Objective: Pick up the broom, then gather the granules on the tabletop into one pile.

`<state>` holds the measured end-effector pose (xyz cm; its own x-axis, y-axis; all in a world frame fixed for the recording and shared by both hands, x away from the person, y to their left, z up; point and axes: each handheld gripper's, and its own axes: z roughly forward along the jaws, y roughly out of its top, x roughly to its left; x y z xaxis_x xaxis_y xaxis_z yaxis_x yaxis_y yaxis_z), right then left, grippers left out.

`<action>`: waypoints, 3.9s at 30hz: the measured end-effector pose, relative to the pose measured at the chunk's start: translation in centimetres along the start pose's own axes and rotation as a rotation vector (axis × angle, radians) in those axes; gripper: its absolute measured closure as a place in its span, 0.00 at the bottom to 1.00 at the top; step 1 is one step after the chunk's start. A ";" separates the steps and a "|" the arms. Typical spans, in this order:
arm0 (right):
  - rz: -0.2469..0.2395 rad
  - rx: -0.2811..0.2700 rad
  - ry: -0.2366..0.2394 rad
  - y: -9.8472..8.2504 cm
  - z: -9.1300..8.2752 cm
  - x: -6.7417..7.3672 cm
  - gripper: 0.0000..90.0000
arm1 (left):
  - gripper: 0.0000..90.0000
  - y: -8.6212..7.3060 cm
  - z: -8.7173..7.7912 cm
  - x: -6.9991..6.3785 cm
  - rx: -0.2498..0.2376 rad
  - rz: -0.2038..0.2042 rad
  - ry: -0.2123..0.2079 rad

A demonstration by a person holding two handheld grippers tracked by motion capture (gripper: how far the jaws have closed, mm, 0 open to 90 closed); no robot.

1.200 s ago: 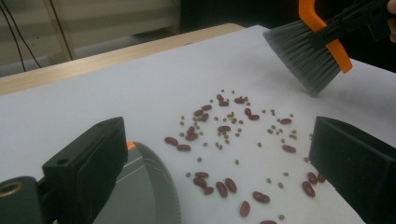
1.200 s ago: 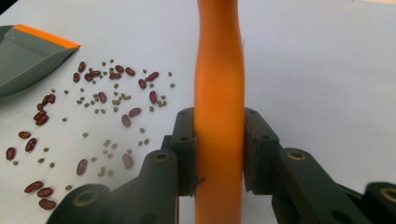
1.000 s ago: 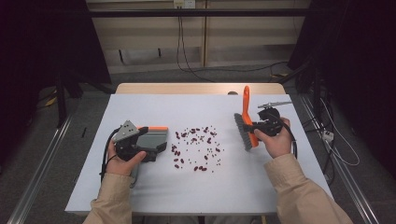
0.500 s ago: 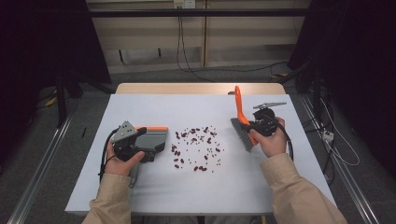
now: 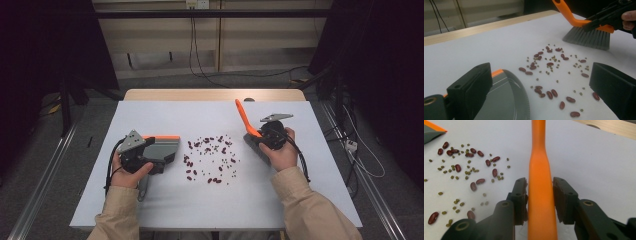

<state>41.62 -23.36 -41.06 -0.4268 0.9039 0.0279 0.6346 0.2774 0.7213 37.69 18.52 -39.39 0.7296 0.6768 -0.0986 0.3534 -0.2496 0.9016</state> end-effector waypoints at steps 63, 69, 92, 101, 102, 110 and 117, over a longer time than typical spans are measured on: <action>-0.391 -0.084 0.120 2.2 4.5 4.5 0.79 | 0.05 -1.9 -1.9 1.9 0.015 -0.037 0.057; -0.425 -0.089 0.140 1.5 3.7 5.4 0.79 | 0.05 -1.9 -1.9 1.8 0.012 -0.038 0.056; -0.426 -0.100 0.192 -0.4 1.4 7.7 0.79 | 0.05 -1.9 -1.7 1.6 0.017 -0.029 0.052; -0.372 -0.159 0.219 1.0 1.1 6.7 0.79 | 0.05 -1.9 -1.6 1.6 0.021 -0.027 0.049; -0.357 -0.168 0.220 1.4 1.2 6.6 0.79 | 0.05 -1.9 -1.6 1.6 0.020 -0.029 0.049; -0.328 -0.183 0.187 4.3 3.6 4.8 0.79 | 0.05 -2.0 -1.7 2.0 0.021 -0.042 0.051; -0.271 -0.181 0.181 4.4 5.8 3.7 0.79 | 0.05 -2.0 -1.6 2.0 0.020 -0.045 0.048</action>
<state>46.58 -16.93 -41.81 -0.6812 0.7287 -0.0708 0.3658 0.4226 0.8292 37.49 21.48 -40.70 0.6838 0.7201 -0.1177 0.3969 -0.2317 0.8881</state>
